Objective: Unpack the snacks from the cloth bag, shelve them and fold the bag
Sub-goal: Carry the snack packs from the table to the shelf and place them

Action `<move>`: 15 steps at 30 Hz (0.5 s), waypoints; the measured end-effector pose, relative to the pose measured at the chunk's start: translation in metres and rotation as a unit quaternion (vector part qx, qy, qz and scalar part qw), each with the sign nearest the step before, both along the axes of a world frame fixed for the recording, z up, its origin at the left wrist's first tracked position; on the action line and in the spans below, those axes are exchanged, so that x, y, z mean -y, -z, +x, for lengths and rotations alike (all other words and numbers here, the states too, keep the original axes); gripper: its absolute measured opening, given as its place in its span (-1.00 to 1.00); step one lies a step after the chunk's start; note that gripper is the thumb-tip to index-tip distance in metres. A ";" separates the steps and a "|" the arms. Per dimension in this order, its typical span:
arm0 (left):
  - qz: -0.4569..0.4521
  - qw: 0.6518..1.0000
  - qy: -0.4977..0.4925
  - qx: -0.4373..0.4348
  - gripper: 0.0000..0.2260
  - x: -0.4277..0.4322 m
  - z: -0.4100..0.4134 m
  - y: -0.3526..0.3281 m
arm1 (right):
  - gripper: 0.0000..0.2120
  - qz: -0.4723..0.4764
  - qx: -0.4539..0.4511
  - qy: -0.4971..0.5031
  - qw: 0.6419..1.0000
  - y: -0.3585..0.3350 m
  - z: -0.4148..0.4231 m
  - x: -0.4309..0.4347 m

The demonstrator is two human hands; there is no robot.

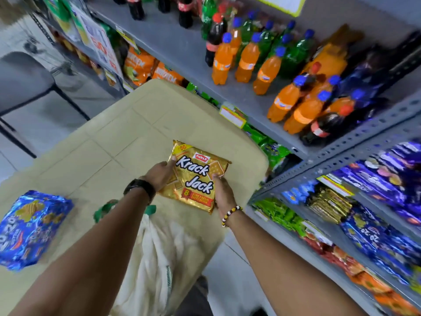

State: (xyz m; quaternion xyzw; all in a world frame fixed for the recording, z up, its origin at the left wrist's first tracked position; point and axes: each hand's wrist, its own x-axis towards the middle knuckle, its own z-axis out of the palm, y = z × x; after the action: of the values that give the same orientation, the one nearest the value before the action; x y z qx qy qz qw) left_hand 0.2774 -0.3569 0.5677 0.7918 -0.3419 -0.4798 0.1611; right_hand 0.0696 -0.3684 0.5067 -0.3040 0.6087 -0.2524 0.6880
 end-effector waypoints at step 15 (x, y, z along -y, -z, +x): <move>-0.049 0.993 0.090 -0.058 -0.16 -0.072 -0.357 -0.066 | -0.42 -0.057 -0.096 0.088 0.990 -0.097 -0.365 -0.100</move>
State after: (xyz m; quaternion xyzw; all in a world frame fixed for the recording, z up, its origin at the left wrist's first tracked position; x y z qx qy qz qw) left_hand -0.0792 -0.2852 0.6337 0.7198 -0.4253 -0.5199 0.1755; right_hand -0.2954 -0.2681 0.6037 -0.3109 0.6808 -0.3164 0.5828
